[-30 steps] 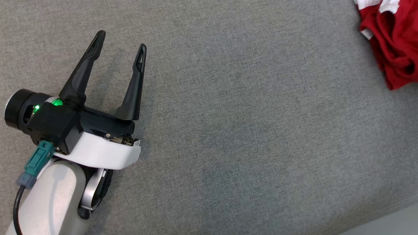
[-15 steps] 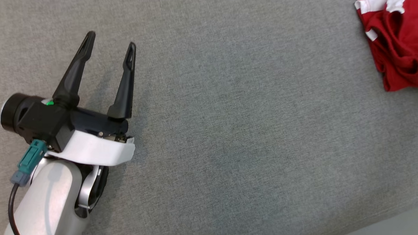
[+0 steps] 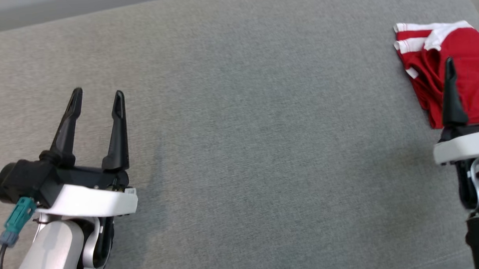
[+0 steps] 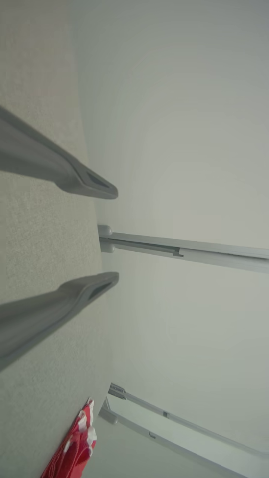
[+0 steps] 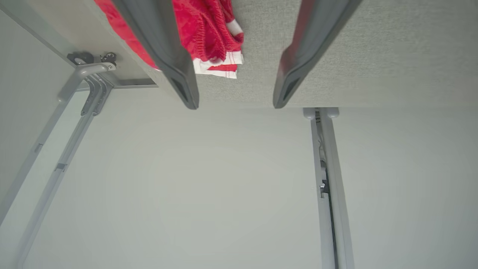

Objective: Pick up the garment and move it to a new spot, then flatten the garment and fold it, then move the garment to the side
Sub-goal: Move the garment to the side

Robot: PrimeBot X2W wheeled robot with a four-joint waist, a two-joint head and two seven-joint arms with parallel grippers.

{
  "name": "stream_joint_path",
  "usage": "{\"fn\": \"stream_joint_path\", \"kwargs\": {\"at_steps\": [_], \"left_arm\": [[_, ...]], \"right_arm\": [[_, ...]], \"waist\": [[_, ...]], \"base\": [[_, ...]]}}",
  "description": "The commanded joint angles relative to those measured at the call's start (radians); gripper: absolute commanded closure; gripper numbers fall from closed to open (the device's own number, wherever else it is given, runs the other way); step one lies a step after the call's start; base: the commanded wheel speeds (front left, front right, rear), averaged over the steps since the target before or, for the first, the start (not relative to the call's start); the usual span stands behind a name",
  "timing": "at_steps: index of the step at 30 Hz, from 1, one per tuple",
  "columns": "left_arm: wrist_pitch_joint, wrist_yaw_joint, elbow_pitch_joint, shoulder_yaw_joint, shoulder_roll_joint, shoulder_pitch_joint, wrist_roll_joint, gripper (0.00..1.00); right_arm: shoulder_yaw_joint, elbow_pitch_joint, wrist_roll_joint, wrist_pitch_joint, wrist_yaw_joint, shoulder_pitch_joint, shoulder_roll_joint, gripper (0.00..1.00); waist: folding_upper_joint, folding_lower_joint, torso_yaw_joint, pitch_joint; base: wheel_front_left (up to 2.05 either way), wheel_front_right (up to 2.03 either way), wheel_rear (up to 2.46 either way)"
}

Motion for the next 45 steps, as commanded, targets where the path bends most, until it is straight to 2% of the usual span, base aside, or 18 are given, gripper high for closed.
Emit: {"fn": "stream_joint_path", "kwargs": {"at_steps": [1,5,11,23,32,45], "left_arm": [[-0.006,0.008,0.003,0.006,0.003,0.016,-0.004,0.0],[-0.022,0.004,0.016,0.023,-0.003,0.065,-0.024,0.0],[-0.039,-0.004,0.024,0.06,-0.012,0.13,-0.048,0.0],[-0.046,-0.037,0.082,0.085,0.007,0.261,-0.049,0.0],[-0.026,-0.011,0.086,0.067,0.027,0.334,-0.028,0.0],[0.012,0.031,0.066,0.058,0.045,0.369,-0.006,0.0]], "right_arm": [[0.002,-0.022,-0.003,0.008,0.0,0.019,0.005,0.0],[0.032,-0.115,-0.009,0.043,0.0,0.093,0.052,0.0],[0.074,-0.218,-0.017,0.101,0.0,0.183,0.085,0.0],[0.116,-0.242,-0.031,0.17,0.0,0.326,0.099,0.0],[0.106,-0.289,-0.045,0.214,0.0,0.428,0.106,0.0],[0.07,-0.349,-0.039,0.251,0.0,0.496,0.112,0.0]], "waist": [[0.0,0.0,0.041,-0.041],[0.0,0.0,0.087,-0.094],[0.0,0.0,0.143,-0.165],[0.0,0.0,0.186,-0.306],[0.0,0.0,0.18,-0.377],[0.0,0.0,0.176,-0.4]], "base": [[0.0,0.0,0.0],[0.0,0.0,0.0],[0.0,0.0,0.0],[0.0,0.0,0.0],[0.0,0.0,0.0],[0.0,0.0,0.0]]}}
